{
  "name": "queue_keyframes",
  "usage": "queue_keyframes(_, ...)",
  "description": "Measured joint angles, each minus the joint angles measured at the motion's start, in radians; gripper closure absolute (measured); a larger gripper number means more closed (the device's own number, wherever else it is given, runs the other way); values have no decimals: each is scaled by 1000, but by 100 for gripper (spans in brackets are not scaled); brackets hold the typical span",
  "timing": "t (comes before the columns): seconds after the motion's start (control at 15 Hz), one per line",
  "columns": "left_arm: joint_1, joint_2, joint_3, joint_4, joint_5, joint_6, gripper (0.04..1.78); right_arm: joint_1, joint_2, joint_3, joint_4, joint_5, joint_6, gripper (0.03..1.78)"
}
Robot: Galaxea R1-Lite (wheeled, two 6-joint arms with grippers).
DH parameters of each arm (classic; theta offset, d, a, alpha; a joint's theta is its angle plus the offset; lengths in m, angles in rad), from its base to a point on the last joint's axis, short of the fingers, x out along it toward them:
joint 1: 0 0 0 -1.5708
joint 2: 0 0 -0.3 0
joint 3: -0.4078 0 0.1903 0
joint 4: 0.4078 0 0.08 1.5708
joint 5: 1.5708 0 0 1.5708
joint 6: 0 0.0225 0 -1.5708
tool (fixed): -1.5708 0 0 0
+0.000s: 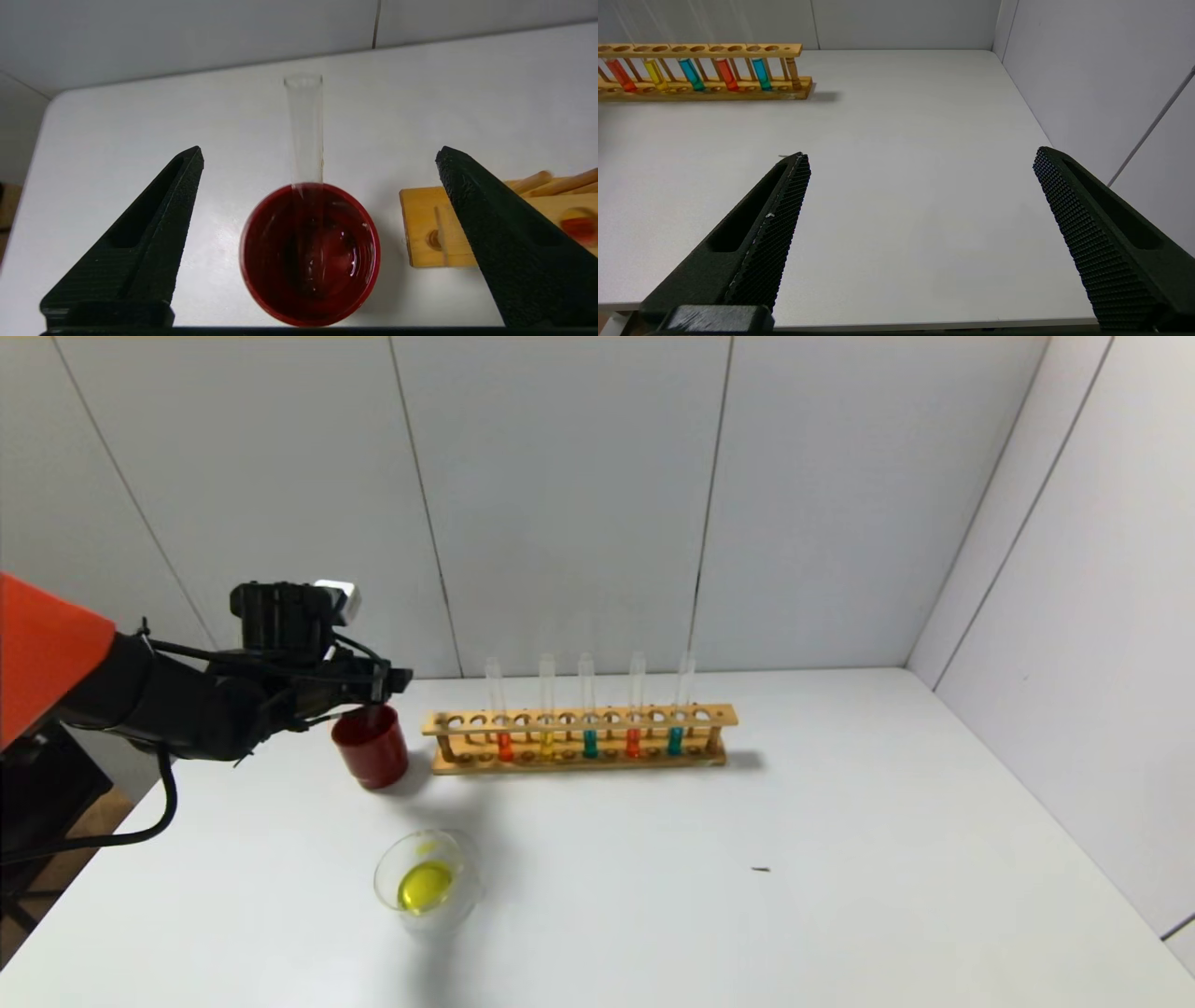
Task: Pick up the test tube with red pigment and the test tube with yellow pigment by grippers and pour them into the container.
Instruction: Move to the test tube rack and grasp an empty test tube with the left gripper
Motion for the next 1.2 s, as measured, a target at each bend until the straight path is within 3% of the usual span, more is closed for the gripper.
queue_keyframes(0.27,-69,-170,52,11,-2,-7,7,0,0,0,0,0,0,6)
queue_keyframes(0.67,-232,-404,300,8,3,-72,7,0,0,0,0,0,0,6)
queue_keyframes(0.93,-282,-414,374,5,3,-137,7,0,0,0,0,0,0,6)
queue_keyframes(1.2,-296,-325,349,-59,1,-135,7,0,0,0,0,0,0,6)
